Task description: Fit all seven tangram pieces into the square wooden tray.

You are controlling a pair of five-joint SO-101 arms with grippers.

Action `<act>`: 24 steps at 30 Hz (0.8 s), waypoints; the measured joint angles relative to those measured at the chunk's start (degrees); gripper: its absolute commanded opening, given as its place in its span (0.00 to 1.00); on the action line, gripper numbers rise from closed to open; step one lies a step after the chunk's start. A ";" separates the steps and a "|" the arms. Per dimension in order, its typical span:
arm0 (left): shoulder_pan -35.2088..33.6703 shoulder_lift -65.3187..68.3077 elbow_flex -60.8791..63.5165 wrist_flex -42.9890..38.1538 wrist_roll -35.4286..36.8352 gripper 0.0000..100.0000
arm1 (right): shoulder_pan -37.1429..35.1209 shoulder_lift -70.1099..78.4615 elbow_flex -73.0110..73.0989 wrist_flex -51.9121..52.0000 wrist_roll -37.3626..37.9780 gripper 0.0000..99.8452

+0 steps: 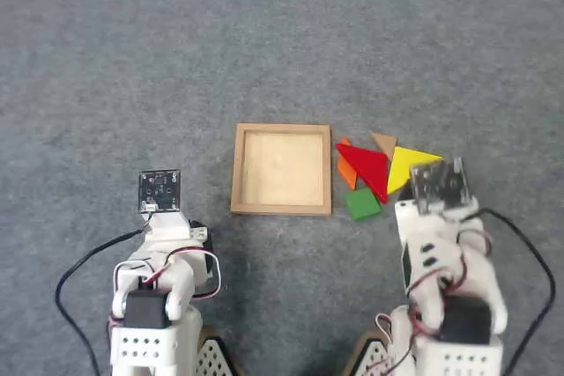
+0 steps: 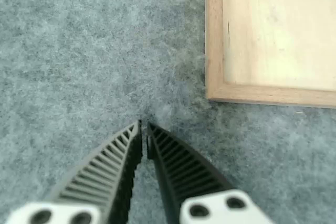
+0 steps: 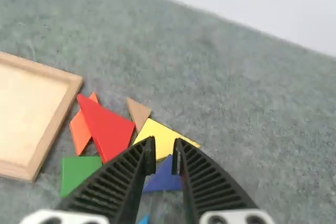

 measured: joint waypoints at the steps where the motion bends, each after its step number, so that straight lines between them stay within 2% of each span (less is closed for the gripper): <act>1: 0.00 0.00 0.00 0.00 0.00 0.01 | 0.09 3.78 -2.73 -0.18 -0.09 0.08; 5: 0.00 0.00 0.00 0.00 0.00 0.01 | -0.70 27.60 -17.23 0.88 -1.85 0.09; 9: 0.00 0.00 0.00 0.00 0.00 0.01 | -2.64 54.07 -35.87 8.44 -3.69 0.09; 14: 0.00 0.00 0.00 0.00 0.00 0.01 | -6.33 84.31 -55.30 16.00 -12.75 0.09; 21: 0.00 0.00 0.00 0.00 0.00 0.01 | -8.00 100.04 -62.07 15.21 -21.36 0.32; 24: 0.00 0.00 0.00 0.00 0.00 0.01 | -8.09 104.00 -62.15 12.84 -23.56 0.31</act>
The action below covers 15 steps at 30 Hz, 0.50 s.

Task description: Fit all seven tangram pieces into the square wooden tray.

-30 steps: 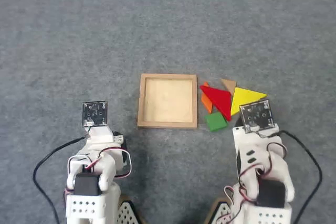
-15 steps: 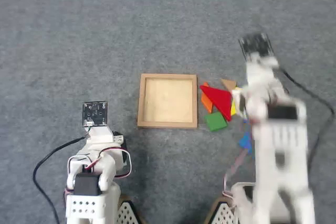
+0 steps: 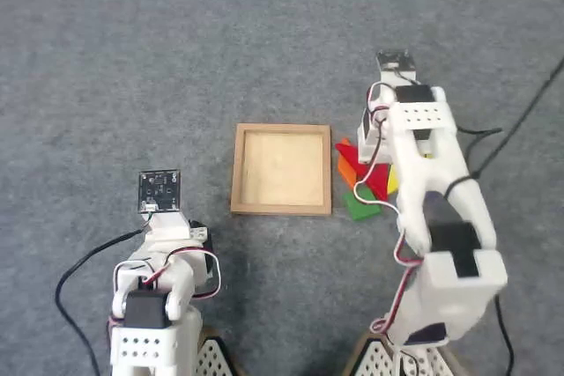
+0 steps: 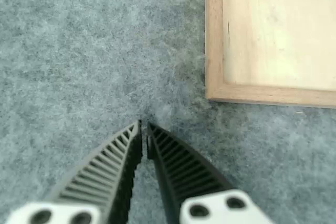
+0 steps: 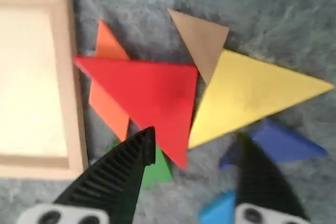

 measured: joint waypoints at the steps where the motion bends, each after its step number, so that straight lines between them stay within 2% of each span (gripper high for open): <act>1: 0.00 0.00 0.00 0.00 0.00 0.01 | -0.18 1.14 0.00 -0.70 -1.32 0.30; 7: 0.00 0.00 0.00 0.00 0.00 0.01 | 0.44 4.40 -0.62 -5.63 -15.38 0.28; 13: 0.00 0.00 0.00 0.00 0.00 0.01 | 5.01 4.75 -0.79 -6.68 -29.98 0.28; 15: 0.00 0.00 0.00 0.00 0.00 0.01 | 6.07 4.75 -0.79 -6.68 -32.79 0.28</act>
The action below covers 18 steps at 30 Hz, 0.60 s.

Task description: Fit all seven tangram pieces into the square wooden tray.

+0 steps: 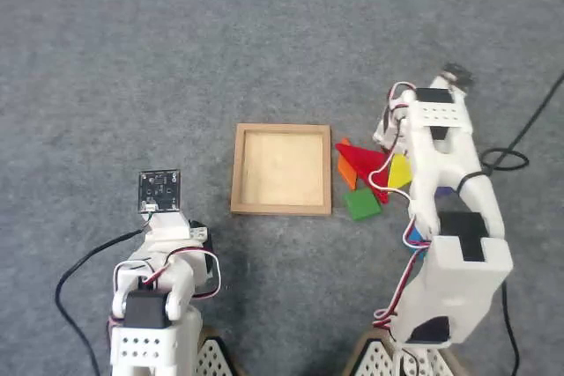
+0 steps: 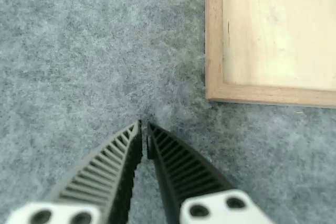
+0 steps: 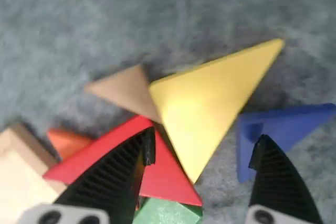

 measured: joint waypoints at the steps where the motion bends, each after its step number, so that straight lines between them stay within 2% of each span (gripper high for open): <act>1: 0.00 0.00 0.00 0.00 0.00 0.01 | 0.18 0.00 0.00 0.00 -0.53 0.28; 11: 0.00 0.00 0.00 0.00 0.00 0.01 | -0.18 5.45 -2.29 -4.75 -1.14 0.28; 18: 0.00 0.00 0.00 0.00 0.00 0.01 | -0.09 12.75 -11.69 -0.53 -1.49 0.28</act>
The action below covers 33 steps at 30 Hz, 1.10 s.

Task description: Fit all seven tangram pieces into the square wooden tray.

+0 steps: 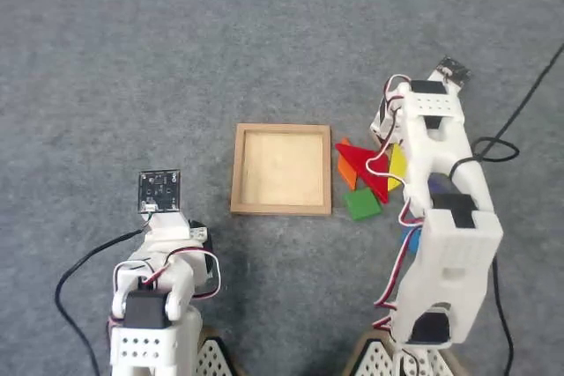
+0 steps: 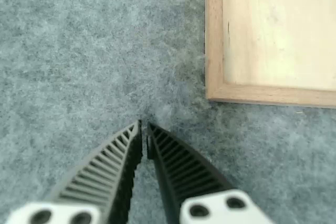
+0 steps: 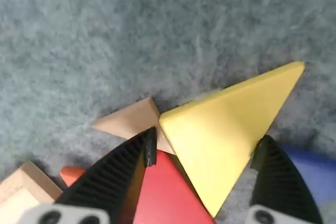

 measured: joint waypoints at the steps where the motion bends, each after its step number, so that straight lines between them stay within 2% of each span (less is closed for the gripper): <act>1: 0.00 0.00 0.00 0.00 0.00 0.01 | 0.35 0.53 -0.88 0.62 0.00 0.28; 12: 0.00 0.00 0.00 0.00 0.00 0.01 | 3.96 1.32 -2.20 1.32 -4.31 0.28; 23: 0.00 0.00 0.00 0.00 0.00 0.01 | 5.98 2.11 -9.76 9.67 -5.63 0.29; 33: 0.00 0.00 0.00 0.00 0.00 0.01 | 6.24 7.47 -11.43 7.21 -5.63 0.29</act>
